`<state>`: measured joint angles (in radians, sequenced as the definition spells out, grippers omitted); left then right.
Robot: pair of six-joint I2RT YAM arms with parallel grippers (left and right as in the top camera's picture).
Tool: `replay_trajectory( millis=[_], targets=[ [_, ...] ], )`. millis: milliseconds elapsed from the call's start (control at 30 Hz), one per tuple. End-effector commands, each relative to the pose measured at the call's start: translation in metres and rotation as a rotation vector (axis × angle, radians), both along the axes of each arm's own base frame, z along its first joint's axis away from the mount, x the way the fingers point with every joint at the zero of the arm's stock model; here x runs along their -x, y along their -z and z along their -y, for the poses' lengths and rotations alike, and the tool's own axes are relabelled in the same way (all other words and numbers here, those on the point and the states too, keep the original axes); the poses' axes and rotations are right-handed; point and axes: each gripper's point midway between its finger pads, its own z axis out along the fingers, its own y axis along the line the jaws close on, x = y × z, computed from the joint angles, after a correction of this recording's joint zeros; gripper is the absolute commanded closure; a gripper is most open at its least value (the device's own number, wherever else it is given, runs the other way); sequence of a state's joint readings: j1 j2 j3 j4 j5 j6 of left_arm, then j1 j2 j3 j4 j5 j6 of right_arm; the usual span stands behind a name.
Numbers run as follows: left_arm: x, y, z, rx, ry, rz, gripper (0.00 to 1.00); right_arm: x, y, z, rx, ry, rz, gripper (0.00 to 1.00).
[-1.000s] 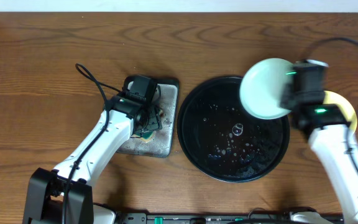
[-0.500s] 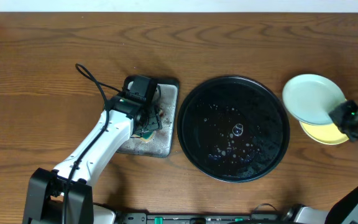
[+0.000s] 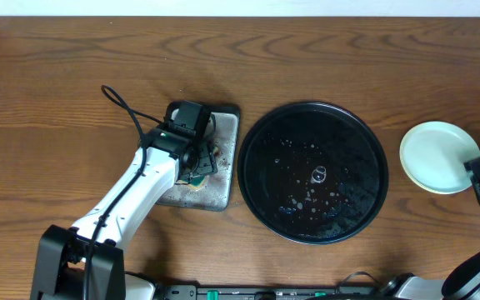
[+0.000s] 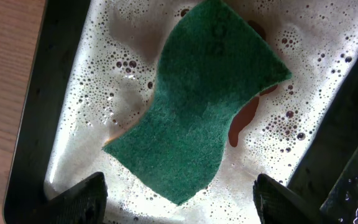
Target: Clean dirty plates on tray and stack at the side
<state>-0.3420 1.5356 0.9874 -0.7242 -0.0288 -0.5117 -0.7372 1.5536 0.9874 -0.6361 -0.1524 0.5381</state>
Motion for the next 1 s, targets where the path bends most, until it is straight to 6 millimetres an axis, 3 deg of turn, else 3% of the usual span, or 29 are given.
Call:
replay_trajectory(
  millis=[0, 100, 233, 400, 567, 700, 800, 967],
  targets=[
    [0.003, 0.004, -0.003, -0.009, -0.001, -0.009, 0.24, -0.008, 0.000, -0.013, -0.077, -0.030, 0.052, 0.03],
    [0.003, 0.004, -0.003, -0.008, -0.001, -0.006, 0.24, -0.031, -0.010, -0.037, -0.128, -0.195, 0.163, 0.01],
    [0.000, 0.003, -0.002, -0.004, -0.005, 0.005, 0.25, -0.068, -0.032, -0.091, -0.159, -0.532, 0.346, 0.01],
    [-0.012, -0.003, -0.009, 0.022, -0.076, 0.051, 0.24, -0.086, -0.030, -0.163, -0.078, -0.901, 0.342, 0.01],
    [-0.013, -0.011, -0.032, 0.010, -0.116, 0.044, 0.24, -0.084, -0.011, -0.221, 0.080, -1.164, 0.178, 0.01],
    [0.005, -0.020, -0.046, -0.002, -0.049, -0.020, 0.23, -0.072, -0.002, -0.253, 0.187, -1.303, 0.055, 0.01],
    [0.021, -0.028, -0.051, -0.012, -0.022, -0.046, 0.24, -0.067, -0.008, -0.272, 0.230, -1.354, 0.048, 0.01],
    [0.036, -0.048, -0.053, 0.003, -0.029, 0.025, 0.24, -0.054, -0.036, -0.281, 0.256, -1.304, 0.079, 0.01]
  ],
)
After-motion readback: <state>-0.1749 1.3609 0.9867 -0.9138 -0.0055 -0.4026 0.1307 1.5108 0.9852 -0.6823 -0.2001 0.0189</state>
